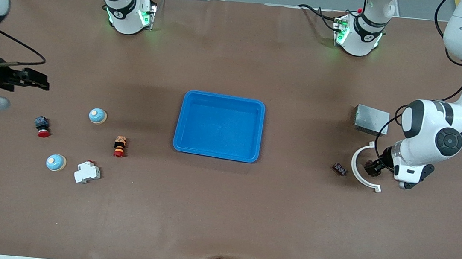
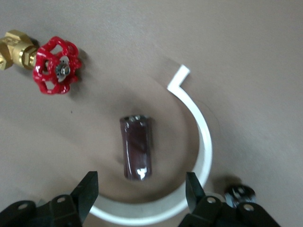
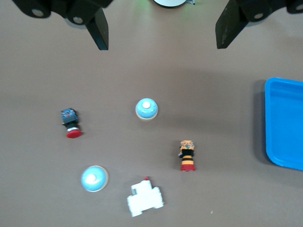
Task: Place electrolytic capacitor and blue bell in tray
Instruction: 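Reach the left gripper to the brown capacitor while the right gripper reaches a bell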
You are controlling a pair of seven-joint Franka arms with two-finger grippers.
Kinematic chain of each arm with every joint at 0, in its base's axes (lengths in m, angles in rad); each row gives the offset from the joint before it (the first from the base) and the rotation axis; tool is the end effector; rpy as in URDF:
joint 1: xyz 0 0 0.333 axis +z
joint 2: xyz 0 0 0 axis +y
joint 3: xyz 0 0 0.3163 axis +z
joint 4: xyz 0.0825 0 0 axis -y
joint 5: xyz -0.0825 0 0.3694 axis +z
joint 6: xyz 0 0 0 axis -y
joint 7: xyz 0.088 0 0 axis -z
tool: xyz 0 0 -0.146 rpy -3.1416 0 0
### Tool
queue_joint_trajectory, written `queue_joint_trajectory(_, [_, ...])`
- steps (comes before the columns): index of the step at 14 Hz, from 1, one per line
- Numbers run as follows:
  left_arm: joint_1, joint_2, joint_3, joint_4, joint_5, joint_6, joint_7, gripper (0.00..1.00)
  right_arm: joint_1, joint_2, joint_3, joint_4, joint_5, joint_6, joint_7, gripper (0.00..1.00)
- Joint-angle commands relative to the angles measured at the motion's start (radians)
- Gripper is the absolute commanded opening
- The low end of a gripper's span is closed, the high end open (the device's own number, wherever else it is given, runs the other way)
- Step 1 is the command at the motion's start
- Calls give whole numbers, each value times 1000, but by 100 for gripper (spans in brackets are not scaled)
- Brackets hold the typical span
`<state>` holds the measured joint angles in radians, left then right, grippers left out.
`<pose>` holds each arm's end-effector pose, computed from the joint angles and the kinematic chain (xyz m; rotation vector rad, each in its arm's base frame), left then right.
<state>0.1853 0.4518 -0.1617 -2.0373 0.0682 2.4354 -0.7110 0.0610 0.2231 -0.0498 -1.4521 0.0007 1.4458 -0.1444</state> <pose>0.5828 0.0150 0.1909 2.9425 1.0673 -0.0830 0.5788 0.0092 0.5047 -3.1067 -0.2422 0.3589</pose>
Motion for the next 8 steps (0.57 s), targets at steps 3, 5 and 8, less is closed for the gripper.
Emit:
queue_joint_trajectory(3, [20,54,-2,8,18,45,-18,77,31,108,-4,25,-14,88,2,100])
queue_joint_trajectory(5, [22,73,-2,11,19,47,-18,71,20,169,-4,22,-11,138,-26,100])
queue_joint_trajectory(8, [22,73,-2,17,19,47,-18,38,8,237,-5,9,-13,221,-27,100])
